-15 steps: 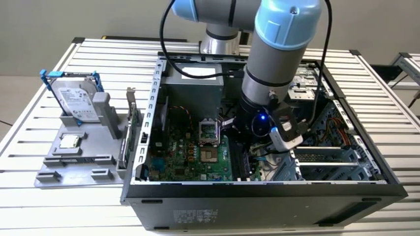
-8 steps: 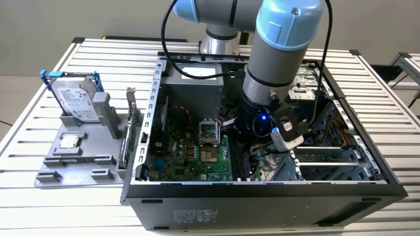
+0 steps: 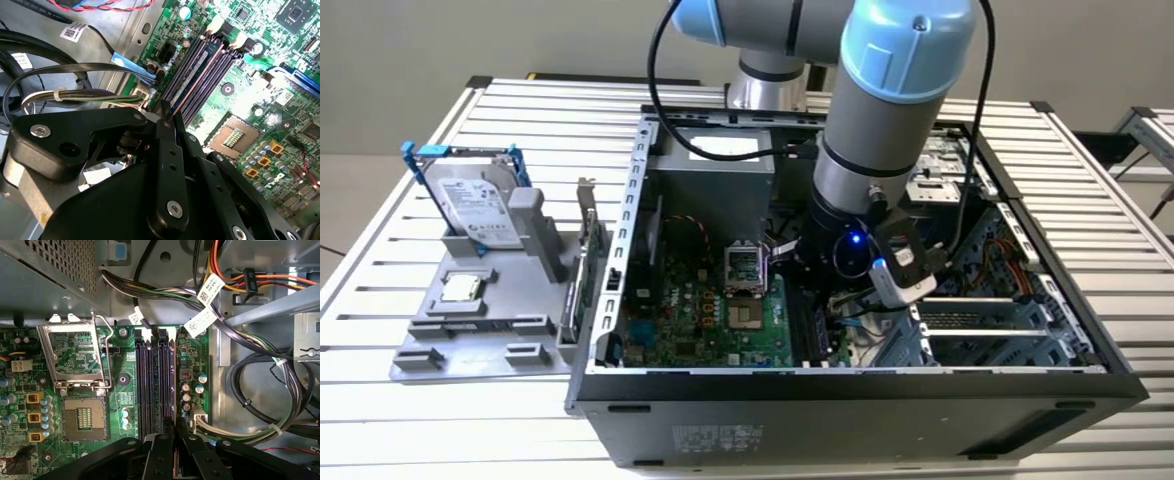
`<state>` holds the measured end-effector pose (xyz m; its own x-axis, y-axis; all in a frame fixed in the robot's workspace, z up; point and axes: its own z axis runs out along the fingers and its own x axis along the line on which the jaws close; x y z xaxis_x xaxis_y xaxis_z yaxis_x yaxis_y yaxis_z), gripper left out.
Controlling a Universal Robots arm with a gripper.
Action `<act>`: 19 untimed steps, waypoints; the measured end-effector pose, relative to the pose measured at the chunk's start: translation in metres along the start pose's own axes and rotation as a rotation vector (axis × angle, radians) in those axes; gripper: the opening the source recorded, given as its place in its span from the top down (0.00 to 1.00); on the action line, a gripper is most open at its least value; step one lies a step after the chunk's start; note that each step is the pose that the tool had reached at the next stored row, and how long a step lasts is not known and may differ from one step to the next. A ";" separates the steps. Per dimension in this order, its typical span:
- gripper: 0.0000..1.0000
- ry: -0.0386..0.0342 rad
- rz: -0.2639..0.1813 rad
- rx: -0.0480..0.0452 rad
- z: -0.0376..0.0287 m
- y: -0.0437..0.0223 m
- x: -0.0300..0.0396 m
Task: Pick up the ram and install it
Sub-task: 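Insert the ram into the slot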
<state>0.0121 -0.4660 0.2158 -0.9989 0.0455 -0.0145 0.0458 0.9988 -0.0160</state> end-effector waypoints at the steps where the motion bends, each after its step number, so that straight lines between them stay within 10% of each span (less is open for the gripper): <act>1: 1.00 0.0002 0.000 0.0000 0.0000 0.0000 0.0000; 19: 1.00 0.0009 -0.001 0.0000 0.0001 0.0000 -0.0005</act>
<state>0.0126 -0.4660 0.2157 -0.9989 0.0446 -0.0136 0.0448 0.9989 -0.0160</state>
